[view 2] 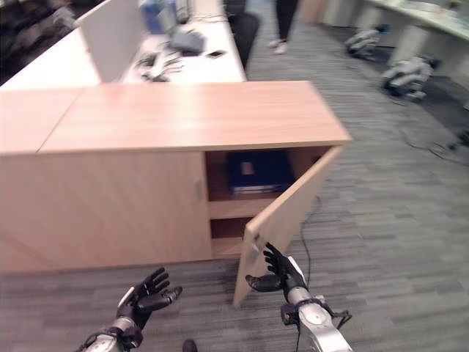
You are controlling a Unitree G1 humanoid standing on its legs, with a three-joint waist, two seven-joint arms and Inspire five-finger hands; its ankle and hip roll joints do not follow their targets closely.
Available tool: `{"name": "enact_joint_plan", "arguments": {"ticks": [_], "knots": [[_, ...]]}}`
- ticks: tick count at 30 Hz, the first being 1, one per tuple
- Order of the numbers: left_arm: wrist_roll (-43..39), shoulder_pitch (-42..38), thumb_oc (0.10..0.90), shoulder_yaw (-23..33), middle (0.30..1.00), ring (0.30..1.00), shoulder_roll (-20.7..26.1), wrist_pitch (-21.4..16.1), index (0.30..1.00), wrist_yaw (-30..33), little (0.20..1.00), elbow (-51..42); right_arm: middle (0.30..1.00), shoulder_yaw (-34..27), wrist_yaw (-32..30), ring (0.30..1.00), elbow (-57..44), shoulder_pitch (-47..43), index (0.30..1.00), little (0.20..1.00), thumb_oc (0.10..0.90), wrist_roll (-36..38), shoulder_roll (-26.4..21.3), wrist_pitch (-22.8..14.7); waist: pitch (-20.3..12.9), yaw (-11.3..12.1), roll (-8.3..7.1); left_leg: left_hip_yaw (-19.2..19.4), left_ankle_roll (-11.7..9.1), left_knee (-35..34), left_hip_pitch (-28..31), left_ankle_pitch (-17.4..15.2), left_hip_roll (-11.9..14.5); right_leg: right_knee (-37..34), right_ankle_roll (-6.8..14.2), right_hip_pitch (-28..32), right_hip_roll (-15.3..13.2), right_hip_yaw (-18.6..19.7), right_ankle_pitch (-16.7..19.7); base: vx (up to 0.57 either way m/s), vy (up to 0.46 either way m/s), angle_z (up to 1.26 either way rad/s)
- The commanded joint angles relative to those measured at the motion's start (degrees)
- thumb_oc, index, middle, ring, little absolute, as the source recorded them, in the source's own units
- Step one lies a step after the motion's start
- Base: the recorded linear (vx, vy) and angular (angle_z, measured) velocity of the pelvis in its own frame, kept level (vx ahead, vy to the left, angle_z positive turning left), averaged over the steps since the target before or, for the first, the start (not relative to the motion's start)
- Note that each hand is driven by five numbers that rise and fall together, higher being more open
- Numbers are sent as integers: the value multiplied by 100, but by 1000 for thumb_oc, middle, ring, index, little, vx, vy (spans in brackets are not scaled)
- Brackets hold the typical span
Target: Put the empty folder in the office cabinet
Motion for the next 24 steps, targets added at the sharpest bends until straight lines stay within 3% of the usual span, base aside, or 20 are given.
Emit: {"name": "enact_joint_plan", "arguments": {"ticks": [1,3,5,7,9,10,11,14,19,21,22,24], "knots": [[64,-364,800,17,900,900,508,-476,900,95,900,-759,900,693,639,900,-410,-1514,900,900,800,-68,900,-677,338,540,27,-241,-165,-555,622,-200,55,509,475,-230,166,475,377,-36,147,82],[-192,-444,800,-22,900,900,480,-462,900,235,900,-765,900,831,432,900,-258,-1847,900,900,800,62,1088,-683,343,557,79,-705,-203,-782,659,-39,-7,389,406,-339,561,984,90,-11,84,119],[-211,-621,800,-140,900,900,549,-516,900,234,900,-787,900,1146,446,900,-340,-2429,900,900,800,-236,1144,-732,360,574,97,-1236,-280,-836,595,64,-77,-176,225,-356,941,1388,-366,62,-34,180],[-215,-769,800,-240,900,900,592,-556,900,177,900,-747,900,1457,547,900,-658,-2931,900,900,800,-447,1182,-783,374,602,50,-1618,-356,-830,554,74,-162,-929,114,-310,1068,1695,-332,118,-114,210],[-166,-943,800,-379,900,900,609,-585,900,130,900,-558,900,1712,728,900,-971,-3230,900,900,800,-598,1148,-804,363,606,26,-2004,-395,-878,590,87,-214,-1244,114,-388,1144,2057,-242,153,-94,136],[-166,-950,800,-381,900,900,606,-587,900,130,900,-554,900,1710,728,900,-973,-3234,900,900,800,-598,1143,-802,356,595,26,-2016,-391,-880,570,106,-220,-1261,116,-395,1140,2044,-220,147,-78,129],[-105,-990,800,-461,900,900,598,-571,900,62,900,-577,900,1781,811,900,-1199,-3362,900,900,800,-583,1164,-751,324,631,-44,-2289,-407,-905,583,100,-299,-1458,91,-285,1145,2172,-147,97,-77,166],[-31,-826,800,-458,900,900,630,-549,900,-65,900,-693,900,1793,990,900,-1361,-3190,900,900,800,-306,1142,-717,206,655,-131,-2389,-401,-919,567,89,-349,-1611,104,-79,1131,1986,-49,101,-72,122],[67,-535,800,-295,900,900,664,-516,900,-197,900,-838,900,1618,1239,900,-1198,-2422,900,900,800,-235,573,-601,136,580,-172,-2294,-422,-922,683,22,-334,-1837,107,108,1156,2057,-5,22,-38,2],[113,-399,800,-164,900,900,631,-530,900,-250,900,-906,900,1202,1269,900,-995,-1571,900,900,800,-397,133,-560,120,422,-166,-2182,-421,-940,755,-5,-307,-1895,99,136,1191,2148,6,-11,-37,-17],[114,-389,800,-173,900,900,628,-529,900,-250,900,-909,900,1197,1270,900,-1009,-1550,900,900,800,-400,124,-556,115,436,-160,-2175,-422,-942,764,-10,-303,-1898,99,141,1195,2155,6,-7,-41,-30],[181,-322,800,-69,900,900,563,-526,900,-310,900,-894,900,679,1264,900,-754,-710,900,900,800,-630,-145,-529,84,237,-145,-2072,-425,-958,830,-40,-270,-1935,97,156,1213,2231,3,7,-43,-42]]}}
